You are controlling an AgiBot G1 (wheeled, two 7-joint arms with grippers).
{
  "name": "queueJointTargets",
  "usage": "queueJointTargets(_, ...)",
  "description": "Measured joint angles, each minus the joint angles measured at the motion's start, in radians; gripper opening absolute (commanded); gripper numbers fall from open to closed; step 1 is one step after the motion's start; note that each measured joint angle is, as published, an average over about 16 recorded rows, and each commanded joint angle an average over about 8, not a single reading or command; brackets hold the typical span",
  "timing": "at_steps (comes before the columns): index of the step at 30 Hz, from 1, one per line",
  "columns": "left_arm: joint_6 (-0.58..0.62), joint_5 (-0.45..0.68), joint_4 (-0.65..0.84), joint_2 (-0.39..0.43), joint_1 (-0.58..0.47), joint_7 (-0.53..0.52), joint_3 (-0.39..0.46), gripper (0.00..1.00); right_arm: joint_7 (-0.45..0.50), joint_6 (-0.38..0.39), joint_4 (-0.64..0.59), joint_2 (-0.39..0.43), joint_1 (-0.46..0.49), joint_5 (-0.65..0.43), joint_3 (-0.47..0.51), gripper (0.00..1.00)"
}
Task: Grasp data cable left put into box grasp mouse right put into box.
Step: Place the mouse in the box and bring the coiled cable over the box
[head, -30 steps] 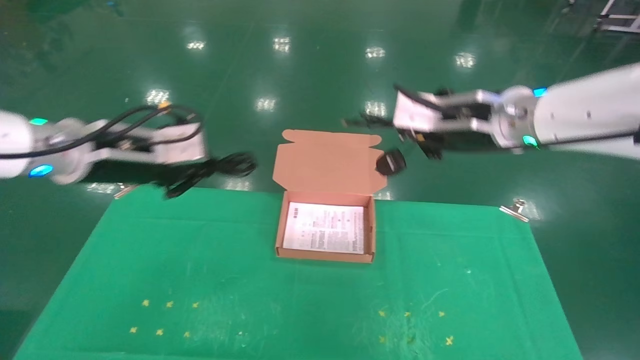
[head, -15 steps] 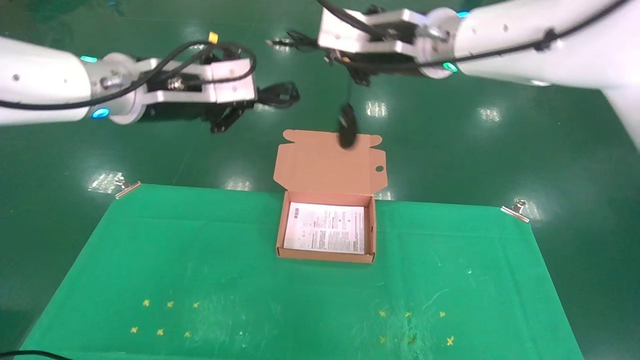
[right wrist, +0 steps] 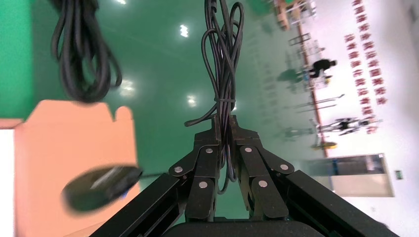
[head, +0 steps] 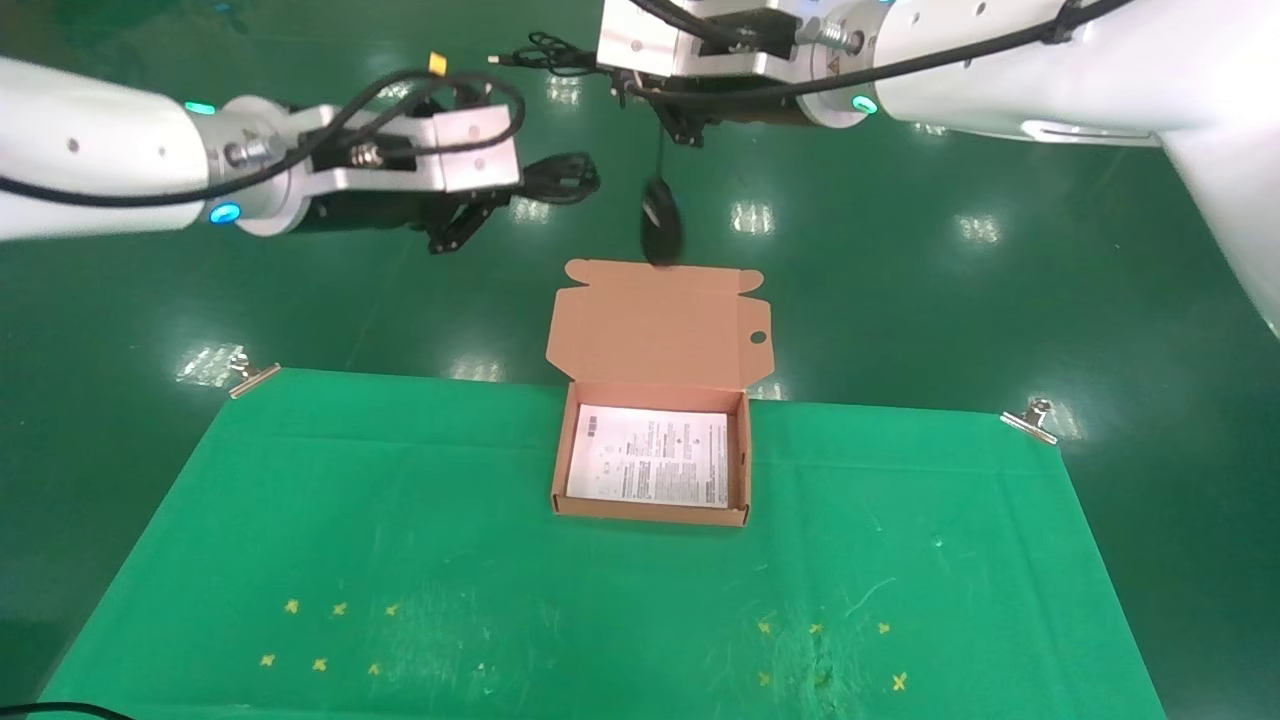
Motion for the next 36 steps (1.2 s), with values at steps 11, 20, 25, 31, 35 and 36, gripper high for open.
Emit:
queueJointTargets(11, 0.029, 0.071, -0.043, -0.047, 0.036, -0.042, 0.017, 0.0, 0.03, -0.027, -0.011, -0.007, -0.052, -0.007, -0.025, 0.0)
queueJointTargets(20, 0.061, 0.126, -0.065, -0.077, 0.052, -0.079, 0.029, 0.0, 0.041, -0.035, -0.042, -0.032, -0.105, 0.004, -0.058, 0.0)
queueJointTargets(25, 0.068, 0.139, -0.071, -0.082, 0.055, -0.09, 0.031, 0.0, 0.043, -0.038, -0.059, -0.044, -0.134, 0.023, -0.088, 0.0)
queueJointTargets(31, 0.069, 0.143, -0.075, -0.083, 0.056, -0.095, 0.031, 0.0, 0.048, -0.035, -0.064, -0.053, -0.165, 0.059, -0.134, 0.0)
queueJointTargets(35, 0.069, 0.143, -0.076, -0.083, 0.056, -0.095, 0.031, 0.0, 0.058, -0.023, -0.062, -0.057, -0.181, 0.089, -0.169, 0.0)
queueJointTargets(36, 0.069, 0.143, -0.076, -0.083, 0.056, -0.096, 0.031, 0.0, 0.061, -0.019, -0.062, -0.058, -0.184, 0.097, -0.178, 0.0)
